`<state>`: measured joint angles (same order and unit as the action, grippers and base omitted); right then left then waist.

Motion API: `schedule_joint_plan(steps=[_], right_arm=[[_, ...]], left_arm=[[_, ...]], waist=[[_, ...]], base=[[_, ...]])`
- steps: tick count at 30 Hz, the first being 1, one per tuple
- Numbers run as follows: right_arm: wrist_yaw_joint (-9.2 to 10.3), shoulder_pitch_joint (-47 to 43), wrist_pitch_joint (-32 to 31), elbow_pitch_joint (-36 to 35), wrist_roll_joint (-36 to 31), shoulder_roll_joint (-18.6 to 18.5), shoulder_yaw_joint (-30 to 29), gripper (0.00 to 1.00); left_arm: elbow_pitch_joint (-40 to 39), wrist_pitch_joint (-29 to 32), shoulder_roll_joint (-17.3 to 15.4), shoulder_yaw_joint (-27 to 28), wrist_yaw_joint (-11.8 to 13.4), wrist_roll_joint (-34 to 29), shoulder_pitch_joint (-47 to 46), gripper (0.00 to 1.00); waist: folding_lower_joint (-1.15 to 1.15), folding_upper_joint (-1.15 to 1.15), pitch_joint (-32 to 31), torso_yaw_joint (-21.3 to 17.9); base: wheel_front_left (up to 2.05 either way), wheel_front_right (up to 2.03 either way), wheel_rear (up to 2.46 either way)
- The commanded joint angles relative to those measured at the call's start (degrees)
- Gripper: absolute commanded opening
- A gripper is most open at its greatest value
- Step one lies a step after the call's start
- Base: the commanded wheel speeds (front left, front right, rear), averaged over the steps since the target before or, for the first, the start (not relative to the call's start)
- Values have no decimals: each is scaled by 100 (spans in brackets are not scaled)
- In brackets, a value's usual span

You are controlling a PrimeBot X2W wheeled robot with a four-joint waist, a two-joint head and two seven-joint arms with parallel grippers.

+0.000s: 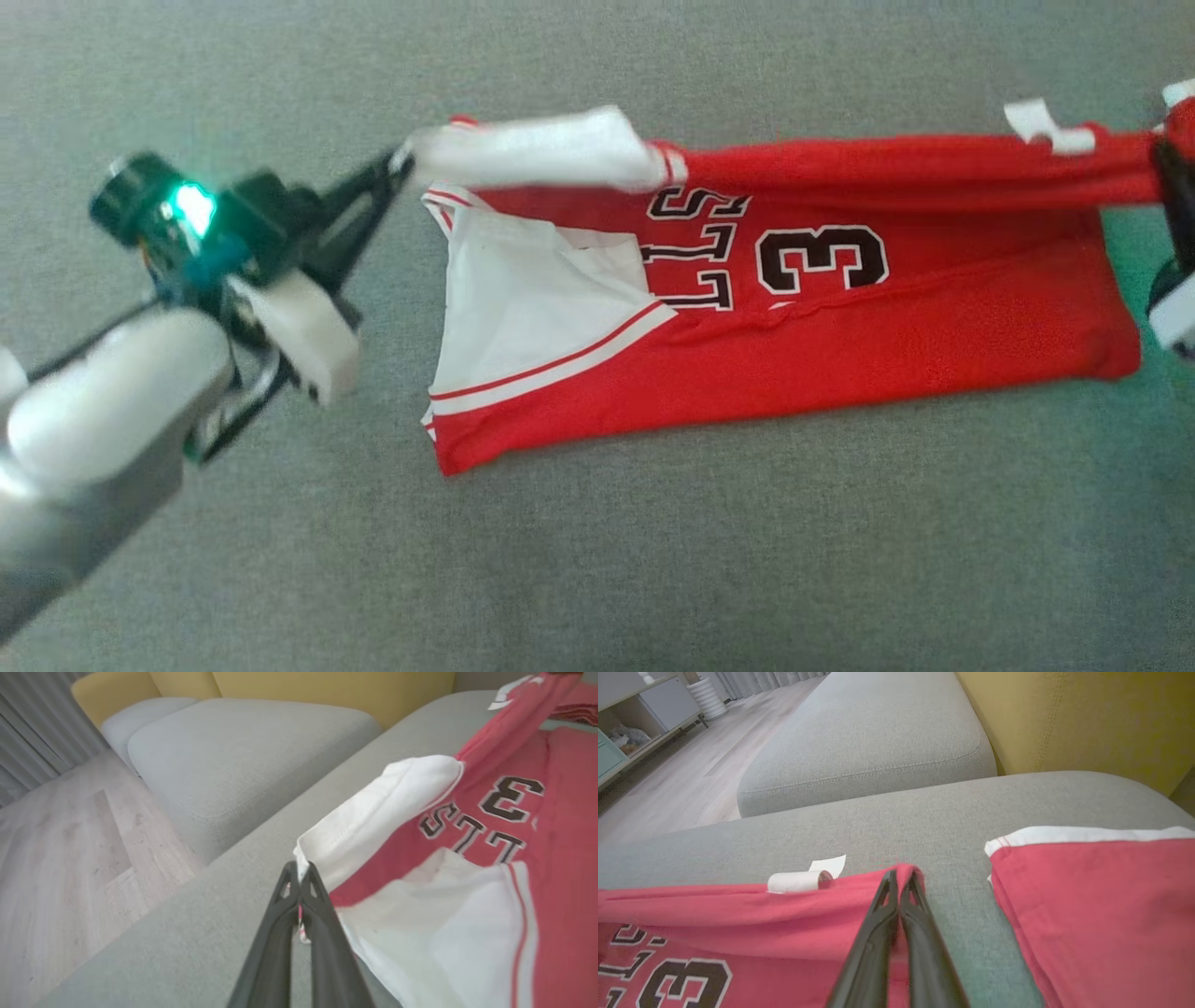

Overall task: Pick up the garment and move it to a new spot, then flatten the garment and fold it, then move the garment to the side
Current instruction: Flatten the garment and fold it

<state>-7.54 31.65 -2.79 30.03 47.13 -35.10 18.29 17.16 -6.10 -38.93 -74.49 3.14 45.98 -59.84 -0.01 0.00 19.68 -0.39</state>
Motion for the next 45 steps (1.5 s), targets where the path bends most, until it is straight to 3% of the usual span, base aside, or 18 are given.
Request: schedule_joint_plan(steps=[1,7,13,14,15,16,17,20,25,29,32,36,40,45], right_arm=[[5,-196,7,-195,-50,-200,-64,0],[5,-855,-69,-448,-278,-88,-418,0],[5,-1179,-161,-537,-676,147,-704,0],[5,-1210,-194,-527,-734,196,-757,29],[5,-1235,-214,-516,-807,241,-815,100],[5,-1254,-200,-501,-888,291,-897,100],[5,-1283,-191,-498,-958,349,-962,100],[5,-1432,-79,-539,-1085,539,-1219,100],[5,-2048,496,-818,-1328,1101,-1948,100],[5,-2497,761,-1097,-1377,1529,-2271,100],[5,-2669,781,-1118,-1445,1691,-2411,100],[5,-2580,727,-923,-1588,1763,-2635,100],[5,-2311,584,-436,-1854,1772,-2936,100],[5,-2008,429,158,-2113,1754,-3256,100]], left_arm=[[-205,43,-322,214,91,-7,-68,0],[-966,206,-591,167,428,-102,571,0],[-1253,214,-579,145,632,-139,1104,0],[-1244,202,-551,143,665,-151,1167,0],[-1224,185,-512,142,710,-169,1222,0],[-1198,149,-462,142,766,-163,1282,35],[-1169,78,-399,166,840,-134,1345,100],[-1070,-190,-183,285,1107,16,1594,100],[-829,-807,309,629,2096,-76,2289,100],[-1015,-884,818,1439,2770,-322,3012,100],[-1346,-887,1242,2154,3077,-919,3676,100],[-1632,-888,1767,2775,3081,-1682,4427,100],[-1732,-888,2178,3161,2851,-2265,4886,100],[-1706,-889,2463,3410,2552,-2686,5134,100]], waist=[[1,0,-57,34],[1,0,-121,79],[1,0,-126,88],[1,0,-122,90],[1,0,-120,91],[1,0,-122,92],[1,0,-132,93],[1,0,-214,91],[1,0,-523,107],[1,0,-711,178],[1,0,-827,284],[1,0,-938,503],[1,0,-972,778],[1,0,-955,1003]], base=[[0,0,0],[0,0,0],[0,0,0],[0,0,0],[0,0,0],[0,0,0],[0,0,0],[0,0,0],[0,0,0],[0,0,0],[0,0,0],[0,0,0],[0,0,0],[0,0,0]])
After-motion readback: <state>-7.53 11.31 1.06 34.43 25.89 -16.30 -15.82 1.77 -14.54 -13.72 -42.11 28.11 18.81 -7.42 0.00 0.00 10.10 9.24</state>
